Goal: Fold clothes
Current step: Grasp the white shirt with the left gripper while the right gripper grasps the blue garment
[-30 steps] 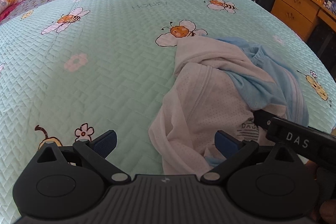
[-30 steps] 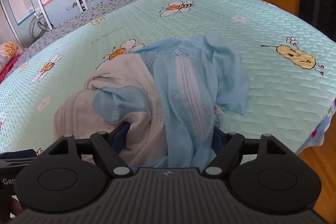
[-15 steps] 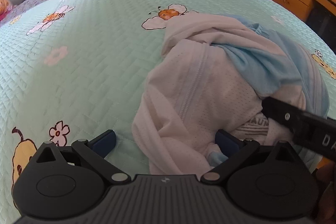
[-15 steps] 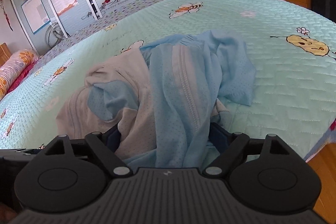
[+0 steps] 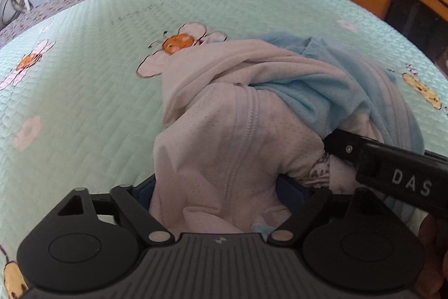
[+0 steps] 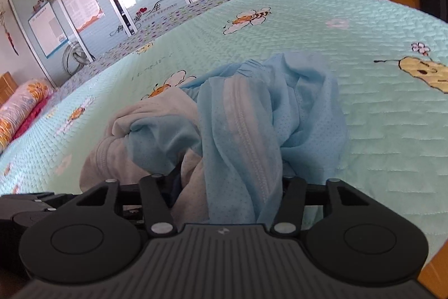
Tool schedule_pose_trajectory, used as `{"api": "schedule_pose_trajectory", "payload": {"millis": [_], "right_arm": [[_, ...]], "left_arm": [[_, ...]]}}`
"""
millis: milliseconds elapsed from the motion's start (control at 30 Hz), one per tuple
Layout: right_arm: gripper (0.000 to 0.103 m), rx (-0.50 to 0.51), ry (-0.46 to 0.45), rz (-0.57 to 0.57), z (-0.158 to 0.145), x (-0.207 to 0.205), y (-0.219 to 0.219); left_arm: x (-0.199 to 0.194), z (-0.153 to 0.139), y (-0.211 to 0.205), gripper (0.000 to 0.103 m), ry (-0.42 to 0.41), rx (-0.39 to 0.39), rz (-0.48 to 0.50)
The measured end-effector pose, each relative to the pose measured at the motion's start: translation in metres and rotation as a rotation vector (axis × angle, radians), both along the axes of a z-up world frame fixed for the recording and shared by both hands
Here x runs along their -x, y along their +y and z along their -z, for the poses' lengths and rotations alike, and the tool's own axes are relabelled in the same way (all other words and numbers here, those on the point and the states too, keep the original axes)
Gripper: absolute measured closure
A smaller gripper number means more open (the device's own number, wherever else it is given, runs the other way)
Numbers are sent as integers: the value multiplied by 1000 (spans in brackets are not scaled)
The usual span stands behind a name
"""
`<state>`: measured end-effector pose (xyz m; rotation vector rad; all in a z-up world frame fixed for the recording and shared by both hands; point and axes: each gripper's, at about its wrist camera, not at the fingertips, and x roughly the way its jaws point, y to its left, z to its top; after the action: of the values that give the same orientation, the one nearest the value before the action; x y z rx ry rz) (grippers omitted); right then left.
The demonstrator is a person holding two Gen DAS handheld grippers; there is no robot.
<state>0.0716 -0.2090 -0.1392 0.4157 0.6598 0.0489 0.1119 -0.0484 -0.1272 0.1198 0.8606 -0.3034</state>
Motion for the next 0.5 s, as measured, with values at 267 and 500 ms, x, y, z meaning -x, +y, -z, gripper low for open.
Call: {"api": "schedule_pose_trajectory", "payload": {"millis": [267,500], "right_arm": [[84,-163,-55,-28,-28,18,-11],[96,-225,-156,-76,-79,42,-3]], "left_arm": [[23,-26,5,92,-105,130,41],[45,-78,30,92,-209,206,46]]}}
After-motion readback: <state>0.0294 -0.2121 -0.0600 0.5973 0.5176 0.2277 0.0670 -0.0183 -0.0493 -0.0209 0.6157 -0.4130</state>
